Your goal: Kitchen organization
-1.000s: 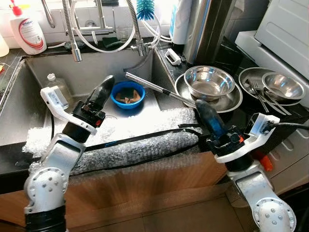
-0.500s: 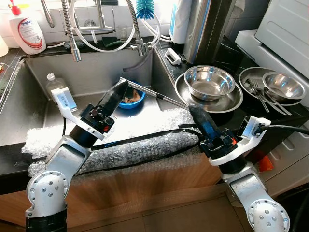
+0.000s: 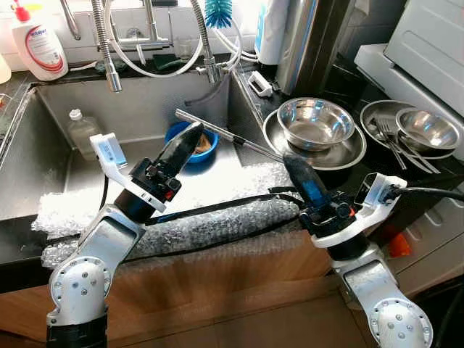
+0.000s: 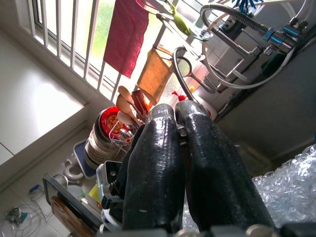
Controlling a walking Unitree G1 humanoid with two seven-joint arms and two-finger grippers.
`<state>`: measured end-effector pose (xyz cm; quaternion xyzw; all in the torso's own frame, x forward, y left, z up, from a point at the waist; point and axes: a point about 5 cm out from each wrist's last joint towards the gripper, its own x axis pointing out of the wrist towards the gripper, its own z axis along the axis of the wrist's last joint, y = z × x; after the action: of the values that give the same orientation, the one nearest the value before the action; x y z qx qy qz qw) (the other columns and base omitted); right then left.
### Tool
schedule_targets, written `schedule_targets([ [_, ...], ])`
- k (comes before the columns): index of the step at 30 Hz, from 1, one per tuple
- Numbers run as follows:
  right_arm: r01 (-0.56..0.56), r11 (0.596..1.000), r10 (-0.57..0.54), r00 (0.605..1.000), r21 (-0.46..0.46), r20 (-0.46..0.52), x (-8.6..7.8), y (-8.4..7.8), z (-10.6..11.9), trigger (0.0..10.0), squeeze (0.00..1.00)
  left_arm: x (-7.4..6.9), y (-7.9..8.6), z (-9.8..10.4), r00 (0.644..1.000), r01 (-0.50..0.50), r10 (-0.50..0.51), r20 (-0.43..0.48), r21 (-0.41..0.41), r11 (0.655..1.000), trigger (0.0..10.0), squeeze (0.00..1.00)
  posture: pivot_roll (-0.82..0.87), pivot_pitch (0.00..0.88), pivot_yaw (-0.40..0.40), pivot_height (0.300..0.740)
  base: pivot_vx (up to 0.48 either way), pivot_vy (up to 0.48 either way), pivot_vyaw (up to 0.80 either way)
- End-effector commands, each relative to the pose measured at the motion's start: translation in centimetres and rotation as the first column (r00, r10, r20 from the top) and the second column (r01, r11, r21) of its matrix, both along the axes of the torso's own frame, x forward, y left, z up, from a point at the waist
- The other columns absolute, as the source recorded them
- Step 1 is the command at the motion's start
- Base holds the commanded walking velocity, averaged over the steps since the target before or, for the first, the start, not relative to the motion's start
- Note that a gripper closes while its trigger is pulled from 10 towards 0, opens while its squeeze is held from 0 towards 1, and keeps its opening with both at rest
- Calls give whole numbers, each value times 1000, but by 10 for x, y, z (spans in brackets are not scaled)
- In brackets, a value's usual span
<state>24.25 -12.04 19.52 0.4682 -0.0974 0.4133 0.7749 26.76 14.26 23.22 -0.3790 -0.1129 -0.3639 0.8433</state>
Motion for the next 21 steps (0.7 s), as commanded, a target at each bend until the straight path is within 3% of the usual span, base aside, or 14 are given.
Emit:
schedule_targets([
  [1,-9,1000,9,999,16,37,-2,0,7,10000,0,-1,-2,2,1000,-3,3,8,5,1000,10000,0,63,119,-29,740,0,0,0],
  [21,-78,997,78,996,7,52,-8,7,7,10000,0,2,-4,1,1000,-18,19,1,-38,999,10000,0,59,118,-34,740,0,0,0],
])
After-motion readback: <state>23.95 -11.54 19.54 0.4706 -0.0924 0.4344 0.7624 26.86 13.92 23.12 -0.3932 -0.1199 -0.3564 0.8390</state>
